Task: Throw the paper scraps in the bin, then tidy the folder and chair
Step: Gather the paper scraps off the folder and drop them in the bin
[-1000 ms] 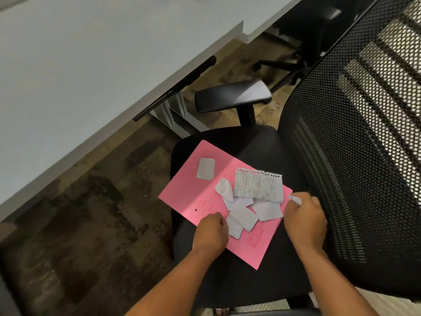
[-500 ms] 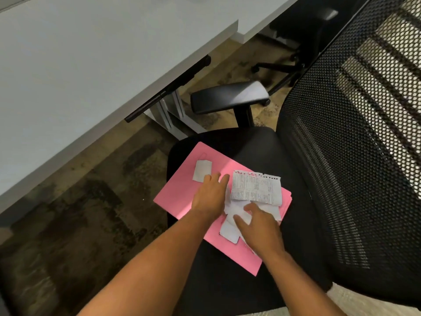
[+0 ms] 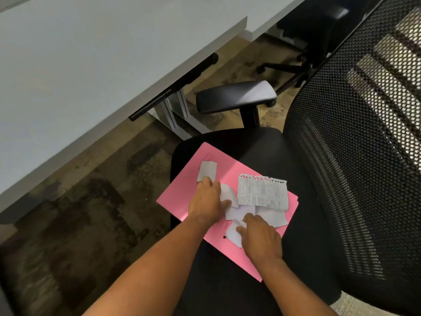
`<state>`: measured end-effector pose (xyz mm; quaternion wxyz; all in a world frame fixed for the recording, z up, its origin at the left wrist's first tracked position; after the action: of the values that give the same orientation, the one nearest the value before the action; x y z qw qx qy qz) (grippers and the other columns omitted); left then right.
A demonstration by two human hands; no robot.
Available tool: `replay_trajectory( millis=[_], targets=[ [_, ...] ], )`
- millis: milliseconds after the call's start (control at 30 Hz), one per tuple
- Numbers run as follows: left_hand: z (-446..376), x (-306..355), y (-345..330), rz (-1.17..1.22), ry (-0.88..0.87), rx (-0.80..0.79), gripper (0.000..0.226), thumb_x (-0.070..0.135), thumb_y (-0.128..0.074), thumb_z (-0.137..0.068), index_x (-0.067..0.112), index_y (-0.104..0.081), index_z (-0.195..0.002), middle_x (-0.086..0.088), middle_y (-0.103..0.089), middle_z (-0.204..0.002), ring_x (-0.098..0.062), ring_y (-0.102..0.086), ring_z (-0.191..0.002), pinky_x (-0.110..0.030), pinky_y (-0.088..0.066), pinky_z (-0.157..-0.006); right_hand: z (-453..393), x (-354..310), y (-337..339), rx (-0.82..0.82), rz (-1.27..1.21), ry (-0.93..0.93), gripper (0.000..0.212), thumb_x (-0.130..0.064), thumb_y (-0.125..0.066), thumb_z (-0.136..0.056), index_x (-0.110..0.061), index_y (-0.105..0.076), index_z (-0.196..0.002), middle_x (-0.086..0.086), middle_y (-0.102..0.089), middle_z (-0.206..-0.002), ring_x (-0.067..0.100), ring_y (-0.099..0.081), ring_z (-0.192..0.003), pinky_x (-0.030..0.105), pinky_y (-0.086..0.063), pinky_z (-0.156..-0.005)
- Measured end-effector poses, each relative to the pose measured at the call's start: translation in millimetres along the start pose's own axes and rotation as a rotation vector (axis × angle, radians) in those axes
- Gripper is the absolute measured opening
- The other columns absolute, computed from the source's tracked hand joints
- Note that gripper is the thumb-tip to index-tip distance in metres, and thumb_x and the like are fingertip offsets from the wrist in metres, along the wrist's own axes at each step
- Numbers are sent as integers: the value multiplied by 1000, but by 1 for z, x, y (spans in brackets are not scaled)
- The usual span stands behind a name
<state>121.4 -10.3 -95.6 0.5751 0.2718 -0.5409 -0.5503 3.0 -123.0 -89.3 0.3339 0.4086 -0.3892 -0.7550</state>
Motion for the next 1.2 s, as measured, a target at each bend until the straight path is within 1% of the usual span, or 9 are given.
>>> replay_trajectory(
  millis=[133,233,400,600,700,767,900,1100,1200],
  targets=[
    [-11,-11,7,18,172,40,91,53,-80,-70,26,-33,-142,-7,-17,-159,-31,-31,-138,-50,-38,-111,0,-2,-4,7,33,42,23,-38,-48,-98,-22,-59,-110,-1,-61,-104,21,-64,-90,33,-50,-72],
    [-23,-19,8,27,254,-66,113,54,-79,-71,28,-8,-155,-4,1,-165,-34,-12,-148,-51,-20,-119,-1,-2,-5,10,32,60,21,-36,-48,-99,-22,-59,-109,-1,-61,-104,20,-64,-90,31,-46,-69],
    [-29,-21,14,58,238,10,84,31,-76,-81,18,-27,-149,-10,-40,-144,-33,-39,-131,-46,-38,-110,1,-2,-3,5,31,70,21,-41,-51,-96,-24,-52,-108,-2,-62,-103,21,-64,-89,34,-50,-70],
    [-24,-26,16,118,275,20,41,8,-61,-93,10,-52,-133,-13,-60,-126,-31,-58,-114,-41,-52,-99,6,-9,-6,-56,79,92,34,-44,-59,-91,-24,-53,-117,-2,-63,-111,19,-65,-95,33,-49,-74],
    [-21,-28,18,93,257,34,35,12,-66,-91,10,-61,-125,-12,-59,-124,-30,-58,-110,-42,-56,-94,6,-14,-10,-66,124,136,20,-35,-55,-95,-22,-59,-109,-1,-63,-109,20,-64,-93,32,-46,-71],
    [-22,-29,22,58,206,31,37,12,-68,-88,11,-61,-125,-10,-47,-136,-30,-49,-121,-43,-51,-100,7,-17,-11,-80,148,143,16,-29,-57,-94,-21,-60,-108,0,-63,-109,20,-64,-92,31,-45,-70],
    [-26,-18,21,-109,-72,-136,30,19,-65,-90,11,-63,-118,-3,-22,-162,-27,-34,-135,-40,-44,-107,7,-15,-4,-50,63,100,22,-37,-53,-95,-21,-64,-106,1,-60,-108,19,-62,-91,32,-49,-72],
    [-25,-12,22,-95,-127,-152,23,18,-69,-87,13,-64,-109,-5,-51,-130,-24,-48,-110,-34,-48,-95,2,2,7,-92,-219,-66,38,-43,-58,-92,-19,-62,-122,-2,-64,-120,19,-61,-108,31,-47,-84],
    [-20,-12,23,-59,-97,-112,18,9,-67,-85,12,-65,-103,-7,-57,-112,-26,-51,-105,-36,-51,-90,0,10,8,-119,-404,-140,28,-41,-64,-88,-19,-67,-106,-3,-67,-104,20,-62,-99,36,-50,-83]
  ],
)
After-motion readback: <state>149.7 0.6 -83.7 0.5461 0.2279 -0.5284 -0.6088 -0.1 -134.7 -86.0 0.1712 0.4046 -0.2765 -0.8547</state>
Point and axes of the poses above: each hand's wrist, its own z-axis away from the middle knuckle, its own y-axis out of the back of the hand, x = y × z, the point moved 5 cm from there along -z, towards the middle knuckle
